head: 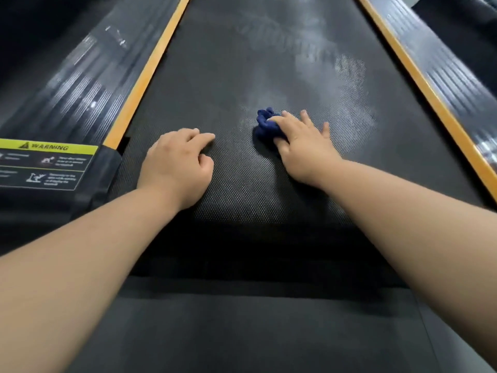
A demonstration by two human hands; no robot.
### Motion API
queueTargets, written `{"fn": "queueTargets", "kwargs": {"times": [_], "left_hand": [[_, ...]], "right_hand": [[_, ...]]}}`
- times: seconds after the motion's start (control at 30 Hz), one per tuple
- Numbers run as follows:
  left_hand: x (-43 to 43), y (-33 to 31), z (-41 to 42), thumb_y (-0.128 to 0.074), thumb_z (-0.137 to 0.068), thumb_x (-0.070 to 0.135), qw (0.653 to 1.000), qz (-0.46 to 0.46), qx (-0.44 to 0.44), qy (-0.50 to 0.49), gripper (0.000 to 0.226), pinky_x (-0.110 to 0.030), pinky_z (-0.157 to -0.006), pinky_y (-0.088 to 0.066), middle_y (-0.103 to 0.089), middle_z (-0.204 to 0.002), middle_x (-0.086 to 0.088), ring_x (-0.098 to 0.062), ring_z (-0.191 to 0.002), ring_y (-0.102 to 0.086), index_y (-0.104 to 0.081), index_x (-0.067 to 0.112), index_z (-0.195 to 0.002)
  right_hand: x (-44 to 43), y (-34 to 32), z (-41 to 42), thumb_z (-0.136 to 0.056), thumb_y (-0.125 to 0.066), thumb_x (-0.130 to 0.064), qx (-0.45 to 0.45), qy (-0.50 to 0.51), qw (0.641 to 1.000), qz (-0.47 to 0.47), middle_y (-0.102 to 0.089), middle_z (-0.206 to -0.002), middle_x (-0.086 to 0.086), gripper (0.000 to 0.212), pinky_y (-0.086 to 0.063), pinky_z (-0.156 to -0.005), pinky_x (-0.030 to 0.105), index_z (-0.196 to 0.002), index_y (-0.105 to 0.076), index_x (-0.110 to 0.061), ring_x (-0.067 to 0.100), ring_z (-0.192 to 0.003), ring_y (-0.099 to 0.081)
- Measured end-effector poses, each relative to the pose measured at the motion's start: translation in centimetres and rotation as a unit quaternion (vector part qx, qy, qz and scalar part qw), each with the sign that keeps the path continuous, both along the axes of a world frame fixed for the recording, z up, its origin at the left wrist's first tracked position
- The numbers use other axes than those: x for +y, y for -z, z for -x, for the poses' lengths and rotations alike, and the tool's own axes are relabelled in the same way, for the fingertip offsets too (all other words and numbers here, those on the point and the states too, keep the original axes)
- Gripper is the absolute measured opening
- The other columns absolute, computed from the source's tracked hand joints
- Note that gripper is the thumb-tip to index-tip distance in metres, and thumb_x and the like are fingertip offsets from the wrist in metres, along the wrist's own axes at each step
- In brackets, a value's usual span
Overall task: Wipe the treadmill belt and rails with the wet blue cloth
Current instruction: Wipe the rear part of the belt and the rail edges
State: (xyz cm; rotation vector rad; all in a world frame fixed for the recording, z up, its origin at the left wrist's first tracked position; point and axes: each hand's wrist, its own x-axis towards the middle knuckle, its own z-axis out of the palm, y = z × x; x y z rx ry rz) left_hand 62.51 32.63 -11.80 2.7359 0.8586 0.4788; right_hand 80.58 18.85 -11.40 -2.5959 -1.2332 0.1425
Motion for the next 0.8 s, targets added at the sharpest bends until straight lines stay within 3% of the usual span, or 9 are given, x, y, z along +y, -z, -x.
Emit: {"fn": "queueTargets", "kwargs": {"times": [0.13, 0.27, 0.33, 0.4, 0.6, 0.8], "left_hand": [[-0.3, 0.0, 0.1, -0.042, -0.082, 0.024, 0.999, -0.028, -0.013, 0.020, 0.045, -0.047, -0.104, -0.036, -0.056, -0.131, -0.009, -0.033, -0.119, -0.049, -0.066, 0.016, -0.119], [-2.4, -0.4, -2.3, -0.051, -0.086, 0.019, 0.999, -0.017, 0.009, 0.046, 0.035, -0.052, -0.110, -0.023, -0.054, -0.134, -0.011, -0.031, -0.123, -0.047, -0.065, 0.013, -0.117], [-4.1, -0.2, -4.2, -0.048, -0.088, 0.022, 0.998, -0.007, 0.016, 0.058, 0.036, -0.050, -0.112, -0.019, -0.054, -0.133, -0.009, -0.029, -0.124, -0.045, -0.063, 0.013, -0.120], [-5.0, 0.2, -5.2, -0.041, -0.084, 0.027, 0.998, 0.000, 0.002, 0.064, 0.042, -0.049, -0.111, -0.025, -0.057, -0.125, -0.010, -0.031, -0.119, -0.048, -0.063, 0.010, -0.116], [-4.9, 0.3, -5.2, -0.039, -0.079, 0.031, 0.998, -0.002, -0.027, 0.050, 0.047, -0.042, -0.105, -0.032, -0.059, -0.121, -0.008, -0.031, -0.114, -0.048, -0.063, 0.012, -0.114], [-4.8, 0.2, -5.1, -0.047, -0.089, 0.026, 0.999, -0.006, -0.004, 0.050, 0.036, -0.039, -0.095, -0.037, -0.057, -0.124, -0.004, -0.030, -0.111, -0.048, -0.058, 0.016, -0.122]], "right_hand": [[-7.8, -0.4, 4.2, -0.098, -0.039, -0.032, 0.008, -0.046, 0.999, -0.014, -0.023, -0.155, -0.014, 0.041, 0.002, -0.115, 0.049, -0.138, -0.036, -0.040, 0.018, -0.147, -0.008], [-13.3, -0.9, 6.6, -0.090, -0.022, -0.049, -0.029, -0.049, 0.998, 0.020, -0.021, -0.155, -0.018, 0.049, 0.004, -0.115, 0.042, -0.138, -0.033, -0.044, 0.014, -0.147, -0.008], [-12.6, -0.9, 6.2, -0.095, -0.027, -0.044, -0.030, -0.022, 0.999, 0.020, -0.021, -0.155, -0.016, 0.043, 0.005, -0.115, 0.045, -0.138, -0.034, -0.043, 0.016, -0.147, -0.006], [-10.3, -0.4, 4.3, -0.099, -0.035, -0.034, -0.031, 0.008, 0.999, 0.010, -0.020, -0.156, -0.013, 0.040, 0.005, -0.115, 0.049, -0.138, -0.034, -0.041, 0.020, -0.147, -0.004], [-2.4, 0.0, -2.4, -0.100, -0.035, -0.027, -0.018, 0.101, 0.995, 0.000, -0.021, -0.156, -0.008, 0.041, 0.002, -0.112, 0.060, -0.139, -0.034, -0.039, 0.027, -0.147, -0.004], [-10.0, -0.6, 3.3, -0.098, -0.041, -0.028, 0.006, 0.073, 0.997, -0.028, -0.025, -0.153, -0.016, 0.039, 0.004, -0.114, 0.054, -0.135, -0.039, -0.041, 0.017, -0.146, -0.012]]}}
